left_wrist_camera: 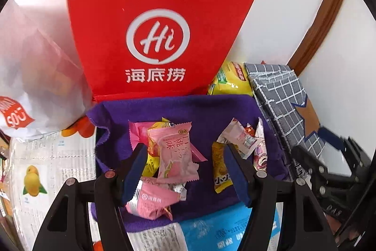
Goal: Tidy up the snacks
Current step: 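Open both grippers to drop the packets onto the towel, then move both grippers back toward the snacks beside the tissue pack, then grasp the green snack bag with the right gripper while the left gripper grasps the blue biscuit packet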
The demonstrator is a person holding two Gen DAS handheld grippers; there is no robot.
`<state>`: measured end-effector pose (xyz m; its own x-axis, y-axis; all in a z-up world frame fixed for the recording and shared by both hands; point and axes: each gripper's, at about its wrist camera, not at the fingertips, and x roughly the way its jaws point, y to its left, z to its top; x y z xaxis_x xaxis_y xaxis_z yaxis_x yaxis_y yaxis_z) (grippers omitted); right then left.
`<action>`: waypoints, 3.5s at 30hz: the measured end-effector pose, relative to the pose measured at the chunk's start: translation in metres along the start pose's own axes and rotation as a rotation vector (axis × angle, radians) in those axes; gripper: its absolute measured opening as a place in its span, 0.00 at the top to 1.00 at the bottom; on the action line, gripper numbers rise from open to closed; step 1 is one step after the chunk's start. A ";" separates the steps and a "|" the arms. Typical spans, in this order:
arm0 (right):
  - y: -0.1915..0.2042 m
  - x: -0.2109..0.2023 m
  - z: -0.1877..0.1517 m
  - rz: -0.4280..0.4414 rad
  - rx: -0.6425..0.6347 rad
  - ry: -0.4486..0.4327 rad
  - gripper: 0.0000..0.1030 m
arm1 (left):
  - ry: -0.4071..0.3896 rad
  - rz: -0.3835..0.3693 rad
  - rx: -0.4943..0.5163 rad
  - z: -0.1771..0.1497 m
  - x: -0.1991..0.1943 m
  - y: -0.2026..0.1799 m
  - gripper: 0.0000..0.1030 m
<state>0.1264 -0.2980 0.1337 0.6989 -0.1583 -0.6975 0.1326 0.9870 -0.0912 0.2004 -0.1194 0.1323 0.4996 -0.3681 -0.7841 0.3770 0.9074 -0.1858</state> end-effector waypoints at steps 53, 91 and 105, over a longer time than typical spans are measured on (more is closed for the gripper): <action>0.087 -0.011 -0.184 0.249 0.017 0.228 0.32 | 0.087 0.138 -0.138 -0.188 -0.094 0.066 0.37; 0.019 -0.031 -0.210 0.204 0.005 0.172 0.56 | 0.203 0.009 -0.174 -0.233 -0.032 0.035 0.34; 0.016 -0.032 -0.214 0.217 -0.013 0.169 0.56 | 0.158 0.119 -0.095 -0.219 -0.004 -0.007 0.31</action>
<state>-0.0444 -0.2711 0.0025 0.5824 0.0633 -0.8104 -0.0172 0.9977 0.0656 0.0250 -0.0800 0.0067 0.4053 -0.2276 -0.8854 0.2434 0.9604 -0.1354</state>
